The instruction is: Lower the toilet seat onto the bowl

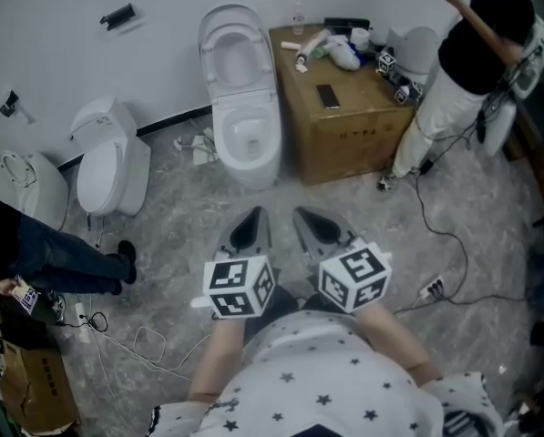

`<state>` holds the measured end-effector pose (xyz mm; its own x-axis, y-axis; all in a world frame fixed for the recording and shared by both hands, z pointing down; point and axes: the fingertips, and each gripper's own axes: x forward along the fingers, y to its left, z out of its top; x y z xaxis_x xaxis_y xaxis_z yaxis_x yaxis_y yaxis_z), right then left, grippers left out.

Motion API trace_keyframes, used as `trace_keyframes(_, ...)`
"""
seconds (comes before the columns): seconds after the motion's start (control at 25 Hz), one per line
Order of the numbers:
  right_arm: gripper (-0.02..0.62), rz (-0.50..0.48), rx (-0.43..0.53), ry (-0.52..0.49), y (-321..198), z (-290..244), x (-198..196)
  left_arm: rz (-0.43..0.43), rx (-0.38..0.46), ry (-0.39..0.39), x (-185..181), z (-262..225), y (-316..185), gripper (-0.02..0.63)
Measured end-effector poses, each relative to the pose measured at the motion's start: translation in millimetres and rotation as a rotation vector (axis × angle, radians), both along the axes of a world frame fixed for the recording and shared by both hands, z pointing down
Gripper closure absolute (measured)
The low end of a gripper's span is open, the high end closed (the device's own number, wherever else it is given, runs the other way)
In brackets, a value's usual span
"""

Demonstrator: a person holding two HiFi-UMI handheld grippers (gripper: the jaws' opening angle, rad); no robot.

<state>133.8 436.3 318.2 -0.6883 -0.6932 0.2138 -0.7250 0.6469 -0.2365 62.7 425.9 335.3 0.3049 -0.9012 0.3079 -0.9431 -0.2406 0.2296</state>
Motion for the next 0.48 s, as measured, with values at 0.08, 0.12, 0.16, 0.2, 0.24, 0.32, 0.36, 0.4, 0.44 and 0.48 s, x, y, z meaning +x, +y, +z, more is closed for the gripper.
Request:
trace_keyframes(0.08,0.591,-0.007,-0.003,0.0,1,2,0,-0.003,-0.005,-0.001,1,2,2,0.609)
trace_keyframes(0.12,0.591,-0.01,-0.003,-0.003,2,1,-2,-0.004,-0.007,-0.003,0,2,2,0.609)
trace_keyframes(0.16,0.591,-0.012,-0.004,-0.006,1,1,-4,-0.004,-0.009,-0.006,-1,2,2,0.609)
trace_keyframes(0.2,0.591,-0.013,-0.005,-0.008,1,0,-6,-0.005,-0.011,-0.008,-2,1,2,0.607)
trace_keyframes(0.24,0.591,-0.014,-0.007,-0.009,1,0,-8,-0.006,-0.014,-0.009,-3,1,2,0.607)
trace_keyframes(0.32,0.591,-0.019,-0.009,-0.008,0,-1,-12,-0.012,-0.02,-0.008,-7,2,3,0.609)
trace_keyframes(0.36,0.591,-0.021,-0.01,-0.009,-1,0,-14,-0.015,-0.023,-0.007,-9,3,3,0.608)
trace_keyframes(0.4,0.591,-0.024,-0.011,-0.01,-2,0,-16,-0.019,-0.025,-0.005,-11,3,2,0.609)
trace_keyframes(0.44,0.591,-0.026,-0.014,-0.012,-4,1,-18,-0.021,-0.028,-0.003,-13,4,1,0.608)
trace_keyframes(0.48,0.591,-0.028,-0.017,-0.014,-5,1,-19,-0.024,-0.029,-0.001,-15,4,0,0.608)
